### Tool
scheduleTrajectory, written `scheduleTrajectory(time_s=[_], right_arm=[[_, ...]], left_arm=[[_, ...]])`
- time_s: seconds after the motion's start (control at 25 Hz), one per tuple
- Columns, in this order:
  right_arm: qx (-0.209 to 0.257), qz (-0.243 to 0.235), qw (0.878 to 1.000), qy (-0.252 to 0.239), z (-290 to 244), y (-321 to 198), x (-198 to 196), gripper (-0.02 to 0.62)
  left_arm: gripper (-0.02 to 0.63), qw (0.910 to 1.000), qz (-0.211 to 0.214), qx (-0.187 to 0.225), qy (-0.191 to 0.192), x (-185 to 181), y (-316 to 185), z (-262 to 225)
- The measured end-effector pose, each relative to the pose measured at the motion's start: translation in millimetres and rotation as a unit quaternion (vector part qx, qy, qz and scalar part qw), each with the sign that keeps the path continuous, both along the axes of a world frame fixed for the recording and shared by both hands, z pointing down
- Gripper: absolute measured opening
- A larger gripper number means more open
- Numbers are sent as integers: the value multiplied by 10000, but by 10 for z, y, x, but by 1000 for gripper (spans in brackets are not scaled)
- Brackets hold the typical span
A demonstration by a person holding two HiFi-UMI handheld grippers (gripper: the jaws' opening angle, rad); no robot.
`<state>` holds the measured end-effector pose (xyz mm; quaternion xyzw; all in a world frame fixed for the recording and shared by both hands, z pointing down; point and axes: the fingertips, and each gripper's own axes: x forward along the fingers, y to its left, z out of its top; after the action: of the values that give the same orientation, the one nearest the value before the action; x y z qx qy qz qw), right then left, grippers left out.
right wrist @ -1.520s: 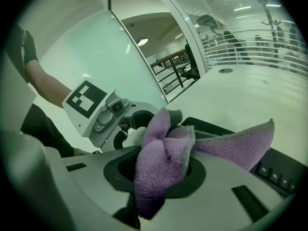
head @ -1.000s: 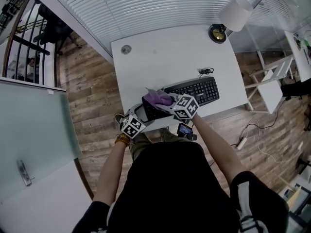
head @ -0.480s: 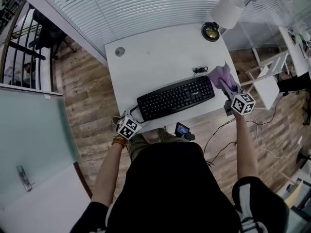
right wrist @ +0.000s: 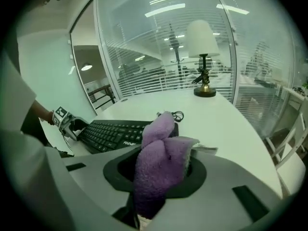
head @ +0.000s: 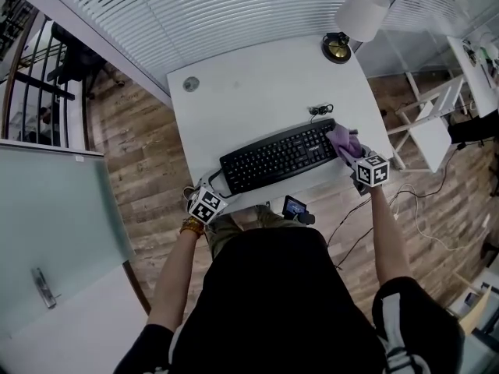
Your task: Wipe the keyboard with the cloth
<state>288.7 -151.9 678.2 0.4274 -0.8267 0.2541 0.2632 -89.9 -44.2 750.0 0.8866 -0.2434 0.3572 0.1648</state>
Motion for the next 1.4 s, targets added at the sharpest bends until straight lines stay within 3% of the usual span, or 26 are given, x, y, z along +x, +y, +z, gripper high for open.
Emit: scheduleTrajectory(time_s=[0.32,0.6,1.08,1.24,1.4], right_arm=[[-123,-750,9956,550,285,121,-419,107],[-524,-879,9947,16,297,167,-650,104],[-646,-862,9939,-243,275,179,-732,104],[-509,-1103,9925,-126,273,216,-799,104],[-655,-1559,9856,14,303,300,-1054,101]], left_arm=[[443,10000,17,-25,-32,1,4,-23],[443,10000,34,25,-61,8,-9,-76],[445,10000,8,-6,-66,-12,21,1],[445,10000,19,-18,-71,-1,18,-26],[445,10000,25,22,-62,13,3,-53]])
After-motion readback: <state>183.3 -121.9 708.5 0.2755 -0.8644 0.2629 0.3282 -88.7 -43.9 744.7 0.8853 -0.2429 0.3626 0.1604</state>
